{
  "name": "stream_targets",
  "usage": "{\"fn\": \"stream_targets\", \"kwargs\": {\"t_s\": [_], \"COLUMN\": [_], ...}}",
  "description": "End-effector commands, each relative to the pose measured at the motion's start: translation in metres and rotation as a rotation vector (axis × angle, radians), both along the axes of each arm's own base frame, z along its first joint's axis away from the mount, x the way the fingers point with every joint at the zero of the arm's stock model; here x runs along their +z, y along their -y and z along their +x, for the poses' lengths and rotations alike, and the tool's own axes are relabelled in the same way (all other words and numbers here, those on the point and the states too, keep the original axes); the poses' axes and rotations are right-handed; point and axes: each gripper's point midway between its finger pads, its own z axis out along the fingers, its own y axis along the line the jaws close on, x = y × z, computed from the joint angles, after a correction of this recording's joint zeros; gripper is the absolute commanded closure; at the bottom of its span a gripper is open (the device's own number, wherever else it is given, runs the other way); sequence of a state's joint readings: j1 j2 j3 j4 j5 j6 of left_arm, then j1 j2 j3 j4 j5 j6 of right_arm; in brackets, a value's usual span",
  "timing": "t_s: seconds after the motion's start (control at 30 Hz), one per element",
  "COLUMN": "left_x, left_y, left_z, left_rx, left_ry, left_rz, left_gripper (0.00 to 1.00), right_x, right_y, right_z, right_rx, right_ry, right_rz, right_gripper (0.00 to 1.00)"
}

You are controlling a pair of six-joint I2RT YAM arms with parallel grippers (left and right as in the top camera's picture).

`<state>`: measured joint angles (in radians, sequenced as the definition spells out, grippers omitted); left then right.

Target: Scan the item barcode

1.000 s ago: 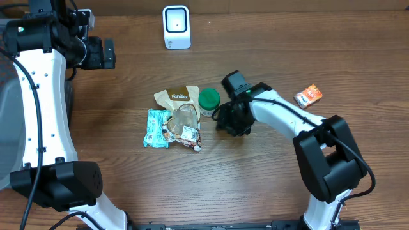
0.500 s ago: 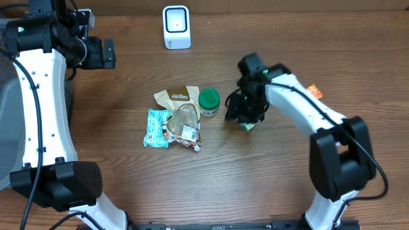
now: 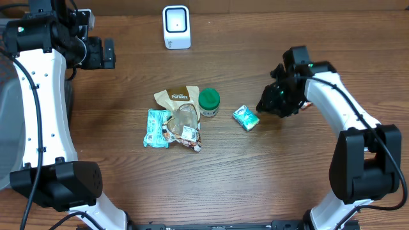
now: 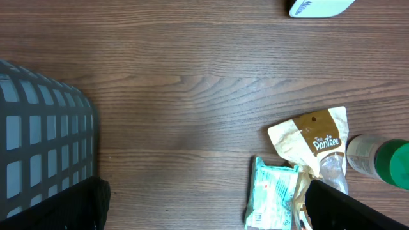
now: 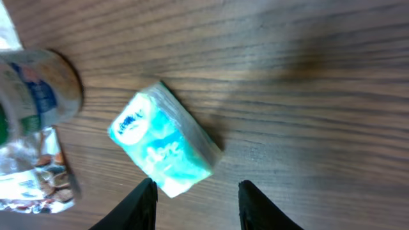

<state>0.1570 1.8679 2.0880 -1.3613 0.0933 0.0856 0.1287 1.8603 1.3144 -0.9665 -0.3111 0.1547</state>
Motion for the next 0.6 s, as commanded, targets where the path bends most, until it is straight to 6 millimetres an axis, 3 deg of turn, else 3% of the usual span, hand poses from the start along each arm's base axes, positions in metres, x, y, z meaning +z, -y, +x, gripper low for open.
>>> {"fn": "stream_targets", "kwargs": {"t_s": [0.0, 0.23, 0.57], "left_x": [0.0, 0.0, 0.0], "left_y": [-0.001, -0.001, -0.001], "left_z": [0.002, 0.002, 0.002], "left_rx": [-0.017, -0.017, -0.017], "left_ry": [0.002, 0.002, 0.002], "left_rz": [0.012, 0.012, 0.012], "left_gripper": [0.0, 0.0, 0.0], "right_x": [-0.009, -0.016, -0.033], "right_y": [-0.005, -0.014, -0.012], "right_z": [-0.002, -0.003, -0.004], "right_rx": [0.04, 0.068, 0.067], "right_ry": [0.029, 0.047, 0.075], "right_rz": [0.016, 0.076, 0.067], "right_gripper": [0.62, 0.67, 0.66]}}
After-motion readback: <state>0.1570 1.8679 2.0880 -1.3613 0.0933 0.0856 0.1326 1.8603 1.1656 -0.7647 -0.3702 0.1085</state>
